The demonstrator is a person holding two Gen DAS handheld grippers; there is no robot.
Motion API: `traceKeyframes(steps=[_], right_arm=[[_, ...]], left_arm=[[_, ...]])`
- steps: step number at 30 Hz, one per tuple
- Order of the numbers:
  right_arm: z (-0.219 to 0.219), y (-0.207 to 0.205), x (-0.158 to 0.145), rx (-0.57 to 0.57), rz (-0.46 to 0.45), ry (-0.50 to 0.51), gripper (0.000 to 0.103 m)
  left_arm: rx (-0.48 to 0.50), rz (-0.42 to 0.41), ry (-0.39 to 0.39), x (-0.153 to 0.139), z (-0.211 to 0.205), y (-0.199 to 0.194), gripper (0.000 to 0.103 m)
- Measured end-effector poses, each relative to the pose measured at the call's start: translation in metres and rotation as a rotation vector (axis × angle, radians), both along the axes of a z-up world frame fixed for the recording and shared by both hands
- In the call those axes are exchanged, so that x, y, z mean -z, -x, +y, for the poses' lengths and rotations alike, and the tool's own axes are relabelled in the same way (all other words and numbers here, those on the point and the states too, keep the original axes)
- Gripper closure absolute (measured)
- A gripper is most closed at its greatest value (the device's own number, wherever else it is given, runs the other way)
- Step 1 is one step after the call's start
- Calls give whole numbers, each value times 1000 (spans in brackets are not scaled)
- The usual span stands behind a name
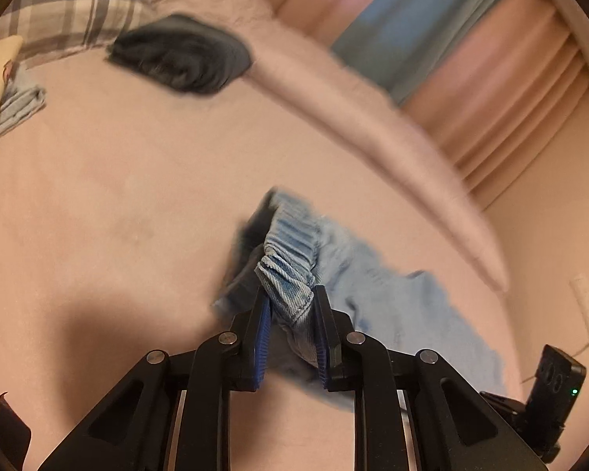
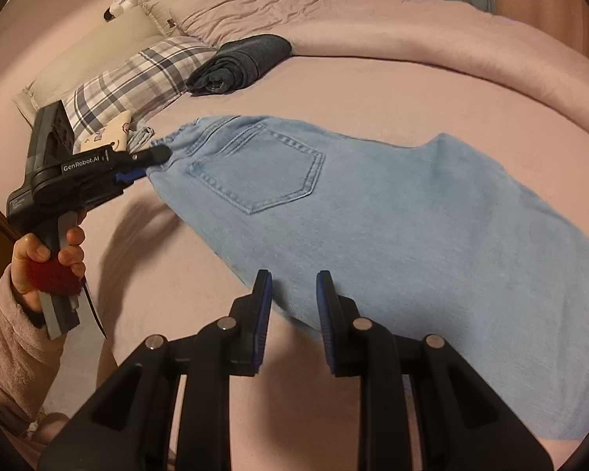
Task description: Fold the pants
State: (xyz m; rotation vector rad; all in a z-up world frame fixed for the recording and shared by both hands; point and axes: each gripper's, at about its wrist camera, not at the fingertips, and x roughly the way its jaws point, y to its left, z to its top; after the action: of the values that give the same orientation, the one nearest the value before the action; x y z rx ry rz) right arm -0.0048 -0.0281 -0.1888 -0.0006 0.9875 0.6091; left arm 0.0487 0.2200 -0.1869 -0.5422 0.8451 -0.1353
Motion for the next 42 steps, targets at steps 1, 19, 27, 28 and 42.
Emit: traceKeyframes(steps=[1,19,27,28,42], right_arm=[[2,-4,10,-1,36,6,79],[-136,5,-1,404,21,-47,70],[-235,49,15,620,88,-270,69],[-252,61,9,653,63,-304,68],[-407,176,29,1135,7,-543,57]], left_arm=[[2,41,-30,8,-2,-3,83],[211,-159,-362,-54,-87,35,32],[385,-23,-443,-27,-170,3,32],[402,-28,-443,-29,-177,4,32],[810,-104,-512,-32,-370,-4,31]])
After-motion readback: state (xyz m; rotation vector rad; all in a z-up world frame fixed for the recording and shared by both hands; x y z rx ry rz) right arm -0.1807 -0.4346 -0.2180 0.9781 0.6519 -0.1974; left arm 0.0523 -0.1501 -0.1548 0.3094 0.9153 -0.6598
